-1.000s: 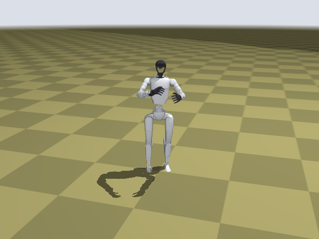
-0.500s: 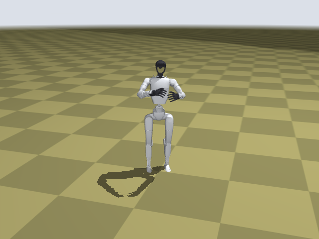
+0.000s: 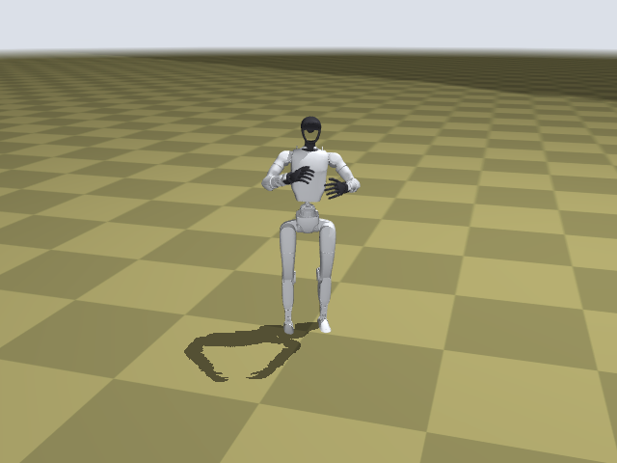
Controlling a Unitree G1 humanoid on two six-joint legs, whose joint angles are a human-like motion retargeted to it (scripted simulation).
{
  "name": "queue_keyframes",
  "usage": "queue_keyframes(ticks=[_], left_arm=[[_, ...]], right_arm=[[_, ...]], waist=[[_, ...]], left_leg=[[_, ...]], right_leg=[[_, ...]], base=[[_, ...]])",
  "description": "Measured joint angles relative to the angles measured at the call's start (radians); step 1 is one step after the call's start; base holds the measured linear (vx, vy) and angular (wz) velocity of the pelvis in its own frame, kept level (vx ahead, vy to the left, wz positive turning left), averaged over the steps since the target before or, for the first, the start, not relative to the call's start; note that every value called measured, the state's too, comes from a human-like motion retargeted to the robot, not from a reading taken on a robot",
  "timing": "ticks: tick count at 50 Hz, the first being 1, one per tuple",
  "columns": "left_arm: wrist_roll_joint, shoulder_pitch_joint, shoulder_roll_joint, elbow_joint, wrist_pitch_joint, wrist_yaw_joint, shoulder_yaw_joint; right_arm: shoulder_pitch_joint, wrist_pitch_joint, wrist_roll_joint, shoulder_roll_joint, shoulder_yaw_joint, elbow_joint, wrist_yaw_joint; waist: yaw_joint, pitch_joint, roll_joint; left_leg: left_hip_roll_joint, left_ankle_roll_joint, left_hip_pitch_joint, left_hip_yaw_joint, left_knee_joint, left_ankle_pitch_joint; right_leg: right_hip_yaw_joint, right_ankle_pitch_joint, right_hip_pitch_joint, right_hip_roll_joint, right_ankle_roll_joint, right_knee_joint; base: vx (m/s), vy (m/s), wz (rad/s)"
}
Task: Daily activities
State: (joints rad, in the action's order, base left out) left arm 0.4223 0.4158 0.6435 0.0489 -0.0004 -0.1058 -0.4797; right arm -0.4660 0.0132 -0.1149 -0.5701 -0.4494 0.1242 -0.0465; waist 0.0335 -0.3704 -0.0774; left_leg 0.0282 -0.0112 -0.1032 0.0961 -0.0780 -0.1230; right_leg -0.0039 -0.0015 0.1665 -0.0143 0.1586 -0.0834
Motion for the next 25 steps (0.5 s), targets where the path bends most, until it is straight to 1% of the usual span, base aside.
queue_keyframes(ticks=[16,20,25], left_arm=[[0.068,0.038,0.012,0.015,0.013,-0.039,-0.096],[0.06,0.039,0.013,0.016,0.007,-0.031,-0.103],[0.031,0.035,0.004,0.02,-0.02,0.016,-0.091]], right_arm=[[-0.103,0.006,-0.014,-0.061,-0.16,-0.062,0.055],[-0.118,-0.008,0.004,-0.067,-0.171,-0.065,0.041],[-0.114,-0.039,0.036,-0.076,-0.145,-0.019,-0.015]], waist=[[0.004,0.004,-0.002],[0.003,0.004,-0.003],[0.002,0.004,-0.005]], left_leg=[[-0.006,0.003,0.0,0.009,0.009,-0.005],[-0.005,0.001,-0.002,0.013,0.013,-0.005],[-0.002,-0.003,-0.006,0.02,0.022,-0.005]], right_leg=[[0.002,0.0,-0.002,0.006,-0.009,0.0],[0.003,0.0,0.0,0.005,-0.008,0.0],[0.007,0.001,0.003,0.002,-0.003,0.0]], base=[[0.0,0.0,0.0],[0.0,0.0,0.0],[0.0,0.0,0.0]])
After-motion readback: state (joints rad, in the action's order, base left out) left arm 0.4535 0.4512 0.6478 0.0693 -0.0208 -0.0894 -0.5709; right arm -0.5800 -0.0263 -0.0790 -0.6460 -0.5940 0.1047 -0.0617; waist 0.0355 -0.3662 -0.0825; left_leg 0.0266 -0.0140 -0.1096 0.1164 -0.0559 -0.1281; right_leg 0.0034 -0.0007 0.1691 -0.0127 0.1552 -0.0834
